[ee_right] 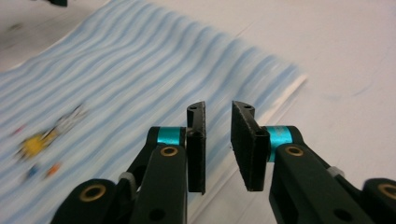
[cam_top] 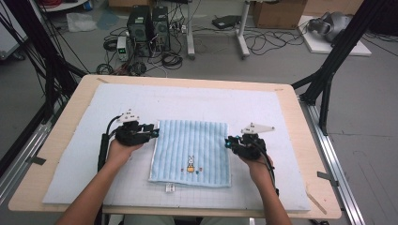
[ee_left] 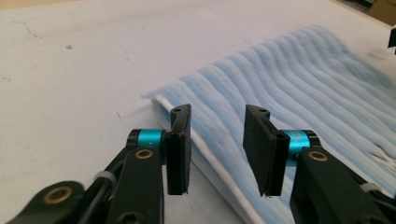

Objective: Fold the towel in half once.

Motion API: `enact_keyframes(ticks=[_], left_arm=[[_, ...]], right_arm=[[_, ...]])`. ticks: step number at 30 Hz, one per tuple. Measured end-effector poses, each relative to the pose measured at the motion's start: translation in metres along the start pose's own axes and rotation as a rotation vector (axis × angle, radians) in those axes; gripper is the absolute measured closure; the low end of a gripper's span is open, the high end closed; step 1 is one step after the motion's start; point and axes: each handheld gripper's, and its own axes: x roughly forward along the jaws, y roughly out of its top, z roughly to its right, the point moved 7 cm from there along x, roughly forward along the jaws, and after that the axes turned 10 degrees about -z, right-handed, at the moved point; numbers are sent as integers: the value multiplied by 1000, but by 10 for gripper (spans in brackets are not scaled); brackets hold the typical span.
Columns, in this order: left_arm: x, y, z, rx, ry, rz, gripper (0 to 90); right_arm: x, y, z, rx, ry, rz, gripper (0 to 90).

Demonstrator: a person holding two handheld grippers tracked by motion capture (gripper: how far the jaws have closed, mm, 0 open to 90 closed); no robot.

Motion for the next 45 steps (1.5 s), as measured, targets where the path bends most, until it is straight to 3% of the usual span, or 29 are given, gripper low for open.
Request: enact_keyframes(ticks=[4, 8, 11, 16, 18, 22, 24, 26, 28, 30, 32, 37, 45], left_arm=[[27, 10, -8, -3, 30, -44, 681], [47, 10, -16, 21, 107, -115, 727], [51, 12, -20, 8, 137, -95, 775], [50, 12, -17, 46, 158, -101, 751], [45, 11, -19, 33, 170, -108, 635], [26, 14, -20, -28, 74, -1, 475], [16, 14, -18, -47, 13, 21, 391], [5, 17, -17, -40, 4, 71, 293], [-6, 19, -17, -36, 18, 117, 258], [-13, 19, -15, -34, 9, 143, 156], [-20, 18, -13, -38, -12, 162, 158], [-35, 17, -12, -35, -17, 195, 158], [-41, 19, -9, -29, 4, 195, 159]], right_arm=[[25, 19, 17, 38, -33, -28, 753], [49, 29, 30, 55, -56, -71, 750], [65, 27, 39, 59, -92, -132, 763], [66, 26, 48, 103, -113, -106, 759], [62, 26, 48, 95, -131, -102, 718], [41, 29, 49, 118, -101, -26, 624], [31, 27, 48, 121, -102, -3, 550], [22, 25, 49, 132, -109, -8, 416], [13, 23, 49, 143, -120, -10, 345], [4, 22, 49, 127, -147, -6, 263], [-4, 22, 49, 122, -152, 3, 202], [-23, 14, 47, 102, -157, 44, 118], [-35, 4, 52, 92, -177, 85, 111]])
